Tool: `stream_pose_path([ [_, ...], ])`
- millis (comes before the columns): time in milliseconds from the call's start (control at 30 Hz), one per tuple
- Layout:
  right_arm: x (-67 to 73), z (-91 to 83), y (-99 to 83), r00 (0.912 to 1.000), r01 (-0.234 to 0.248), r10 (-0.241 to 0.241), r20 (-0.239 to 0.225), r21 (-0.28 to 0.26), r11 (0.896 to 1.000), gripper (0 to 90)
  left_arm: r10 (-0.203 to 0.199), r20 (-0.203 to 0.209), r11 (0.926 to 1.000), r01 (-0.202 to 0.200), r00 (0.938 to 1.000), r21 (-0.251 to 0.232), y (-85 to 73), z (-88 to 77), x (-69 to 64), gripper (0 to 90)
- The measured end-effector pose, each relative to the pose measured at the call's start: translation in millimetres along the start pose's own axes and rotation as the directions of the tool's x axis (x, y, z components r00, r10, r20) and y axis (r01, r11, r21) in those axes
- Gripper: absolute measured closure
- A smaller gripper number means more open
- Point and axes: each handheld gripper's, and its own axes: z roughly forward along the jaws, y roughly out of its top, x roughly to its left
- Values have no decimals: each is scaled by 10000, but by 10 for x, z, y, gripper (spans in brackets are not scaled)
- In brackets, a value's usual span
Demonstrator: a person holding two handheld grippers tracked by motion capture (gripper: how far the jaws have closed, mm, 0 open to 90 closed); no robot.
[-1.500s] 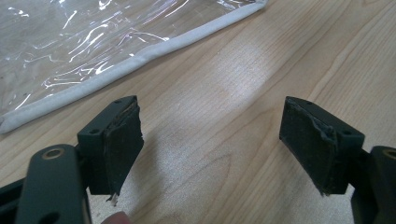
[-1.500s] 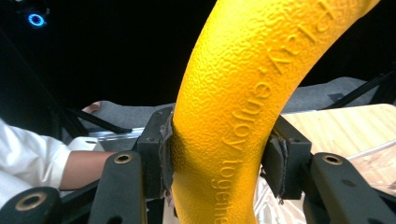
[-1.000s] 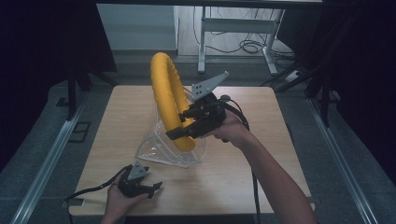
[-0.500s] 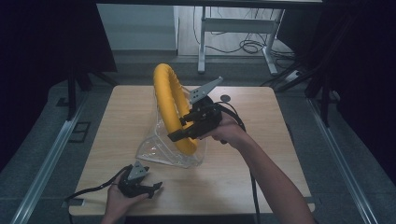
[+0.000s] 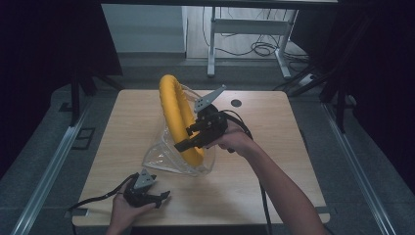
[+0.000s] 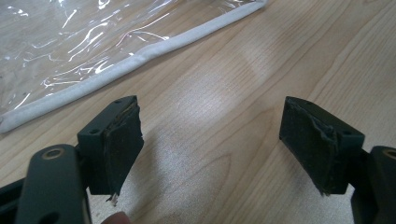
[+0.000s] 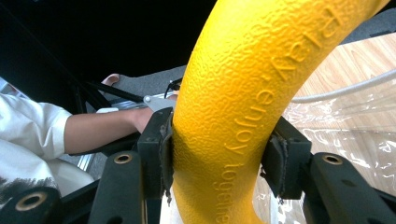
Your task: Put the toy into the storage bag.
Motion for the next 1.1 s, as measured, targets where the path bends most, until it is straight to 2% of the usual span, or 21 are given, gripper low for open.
stream_pose_path([
  [367,-111,114,-107,9992,-361,364,-193,128,9993,498,0,-7,10000,0,10000,5,-2,2,0,211],
  [667,-234,96,-133,9969,-724,729,306,-165,9972,477,38,5,10000,-38,10000,39,-3,3,1,211],
  [800,-240,88,-132,9967,-613,626,510,-276,9977,468,37,10,10000,-37,10000,52,-2,4,2,211],
  [867,-241,80,-132,9954,-540,565,776,-346,9979,460,42,21,10000,-42,10000,58,-2,6,1,211],
  [1100,-223,77,-135,9937,-391,422,1035,-313,9987,443,52,16,10000,-53,10000,77,-4,8,0,211],
])
